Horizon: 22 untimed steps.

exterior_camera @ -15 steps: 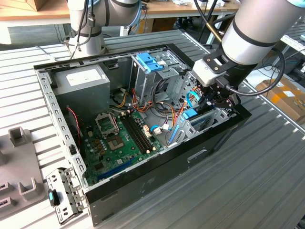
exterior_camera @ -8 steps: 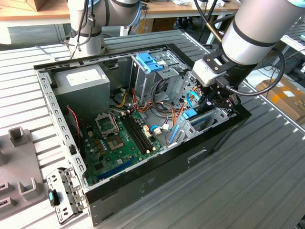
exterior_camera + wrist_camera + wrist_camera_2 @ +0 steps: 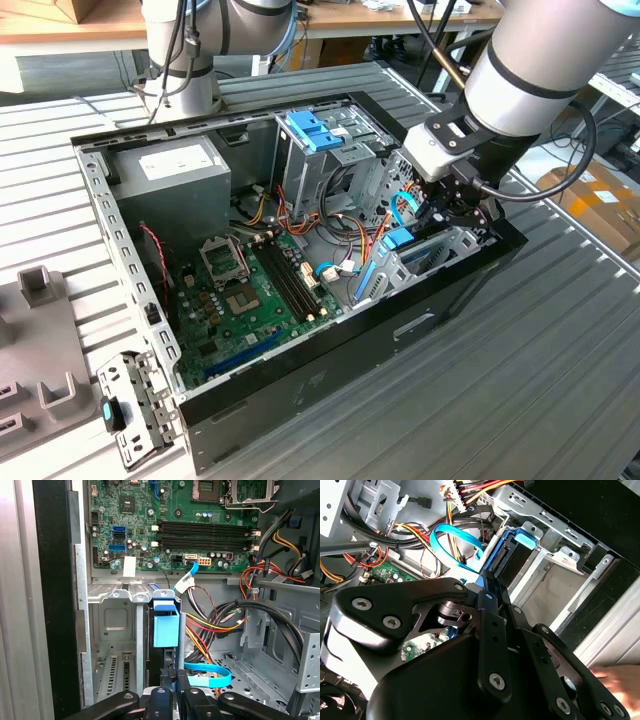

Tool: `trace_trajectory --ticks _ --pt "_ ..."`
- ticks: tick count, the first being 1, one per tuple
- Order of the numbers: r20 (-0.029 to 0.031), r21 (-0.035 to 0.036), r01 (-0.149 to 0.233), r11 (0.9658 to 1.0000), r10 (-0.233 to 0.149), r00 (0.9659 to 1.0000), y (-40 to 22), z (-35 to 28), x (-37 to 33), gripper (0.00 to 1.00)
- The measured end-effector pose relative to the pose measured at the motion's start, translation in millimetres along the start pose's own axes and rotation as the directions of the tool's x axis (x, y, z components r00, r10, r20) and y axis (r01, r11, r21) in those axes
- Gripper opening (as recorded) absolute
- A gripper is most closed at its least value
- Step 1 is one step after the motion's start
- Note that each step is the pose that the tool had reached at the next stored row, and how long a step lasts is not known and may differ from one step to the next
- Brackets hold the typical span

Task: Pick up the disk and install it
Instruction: 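Insert the first disk wire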

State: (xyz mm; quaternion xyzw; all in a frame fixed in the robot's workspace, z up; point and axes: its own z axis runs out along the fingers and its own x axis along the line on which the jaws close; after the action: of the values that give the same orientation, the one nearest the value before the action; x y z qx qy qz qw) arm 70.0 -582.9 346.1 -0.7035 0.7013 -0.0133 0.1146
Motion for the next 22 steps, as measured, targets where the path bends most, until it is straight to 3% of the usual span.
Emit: trace_trajectory --ticks 22 --pt "-0.0008 0.0007 -0.005 1.0 0.005 1.0 -0.2 0.5 0.3 0.16"
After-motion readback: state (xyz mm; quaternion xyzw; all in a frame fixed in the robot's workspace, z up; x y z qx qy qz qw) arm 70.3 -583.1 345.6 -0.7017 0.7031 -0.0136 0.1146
